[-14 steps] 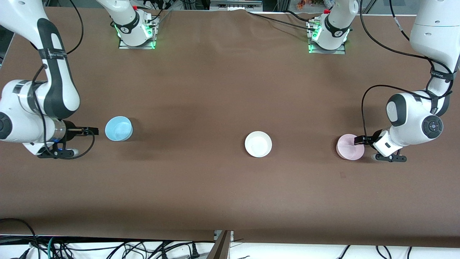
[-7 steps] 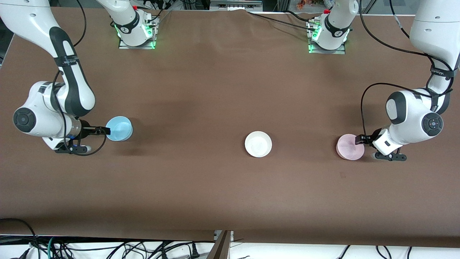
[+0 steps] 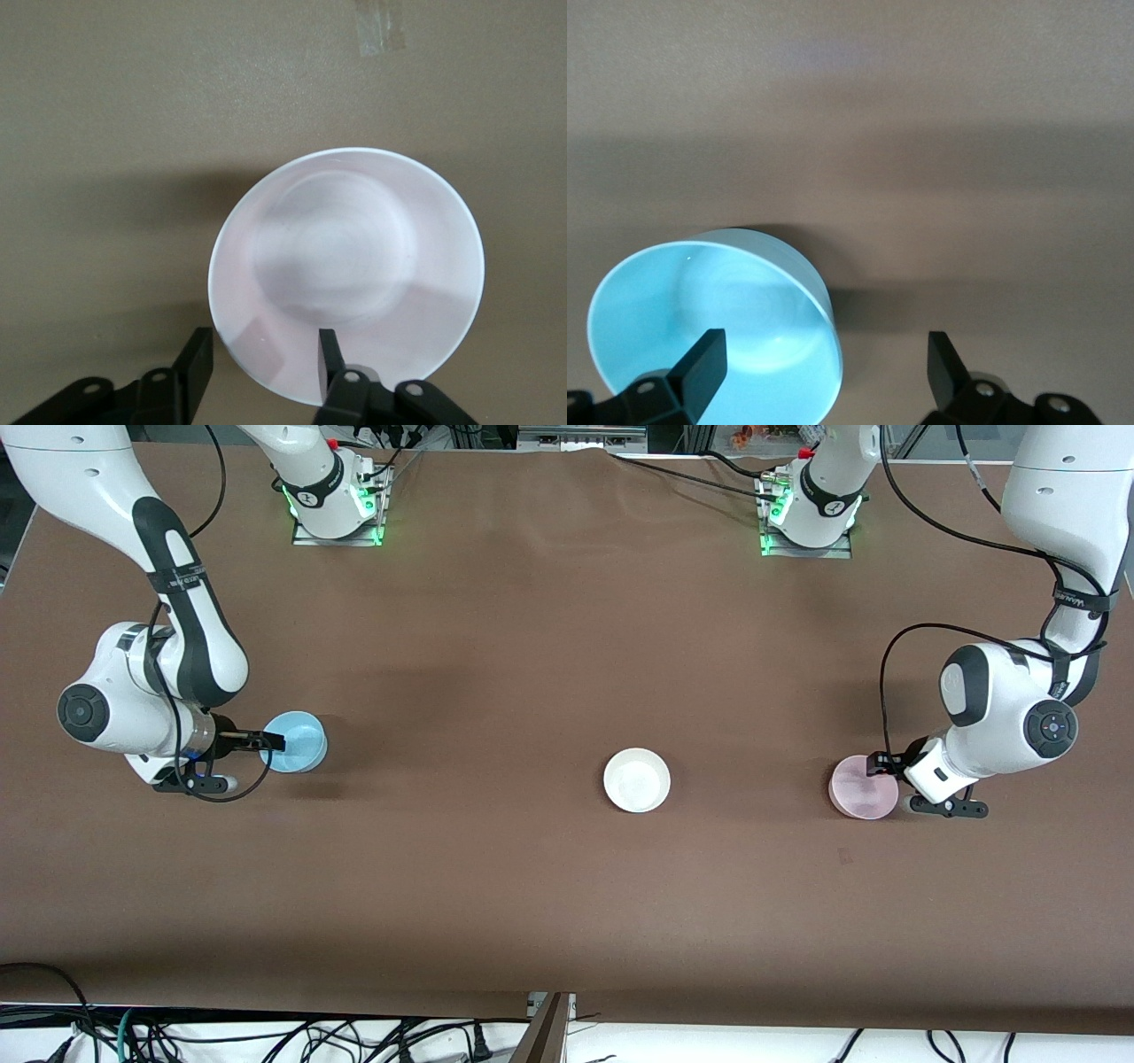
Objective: Stack pink and blue bowls on white bowl
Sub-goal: 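Lift the pink bowl with the left gripper while the right gripper holds blue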
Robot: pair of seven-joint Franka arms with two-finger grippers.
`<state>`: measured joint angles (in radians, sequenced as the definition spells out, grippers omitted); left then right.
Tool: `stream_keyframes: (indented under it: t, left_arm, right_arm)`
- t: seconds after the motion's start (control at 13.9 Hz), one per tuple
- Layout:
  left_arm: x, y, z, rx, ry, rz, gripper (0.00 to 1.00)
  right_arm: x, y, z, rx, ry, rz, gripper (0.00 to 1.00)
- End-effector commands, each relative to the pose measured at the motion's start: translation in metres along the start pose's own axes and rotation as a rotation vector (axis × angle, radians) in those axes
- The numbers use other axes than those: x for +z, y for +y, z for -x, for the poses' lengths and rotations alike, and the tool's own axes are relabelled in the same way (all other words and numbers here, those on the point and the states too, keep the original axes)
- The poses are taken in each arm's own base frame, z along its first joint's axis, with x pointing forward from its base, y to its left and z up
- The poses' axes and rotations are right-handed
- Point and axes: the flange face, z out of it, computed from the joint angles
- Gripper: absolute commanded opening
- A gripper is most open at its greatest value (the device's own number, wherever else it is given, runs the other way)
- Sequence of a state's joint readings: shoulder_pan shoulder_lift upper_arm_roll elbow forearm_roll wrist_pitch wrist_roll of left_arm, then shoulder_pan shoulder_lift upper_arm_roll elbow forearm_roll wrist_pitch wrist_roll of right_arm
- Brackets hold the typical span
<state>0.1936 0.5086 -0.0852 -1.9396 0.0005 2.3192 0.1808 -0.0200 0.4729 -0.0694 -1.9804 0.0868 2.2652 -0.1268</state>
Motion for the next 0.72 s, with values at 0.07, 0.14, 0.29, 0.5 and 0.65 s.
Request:
stream_keyframes:
  t: [0.07, 0.14, 0.29, 0.5, 0.65]
  left_arm:
    - [-0.003, 0.002, 0.008, 0.009, -0.004, -0.015, 0.50]
    - [-0.002, 0.001, 0.008, 0.022, -0.009, -0.032, 0.48]
    - [-0.001, 0.001, 0.008, 0.030, -0.010, -0.039, 0.45]
    - [0.003, 0.000, 0.007, 0.031, -0.010, -0.038, 0.40]
    - [0.003, -0.001, 0.007, 0.028, -0.008, -0.038, 0.29]
  right_arm:
    - [0.008, 0.004, 0.011, -0.003, 0.016, -0.020, 1.00]
    - [0.010, 0.004, 0.013, 0.007, 0.012, -0.033, 1.00]
    - [0.015, 0.005, 0.016, 0.020, 0.008, -0.071, 1.00]
    - [0.022, 0.011, 0.017, 0.020, 0.003, -0.103, 0.80]
    - [0.022, 0.011, 0.016, 0.023, 0.004, -0.107, 0.54]
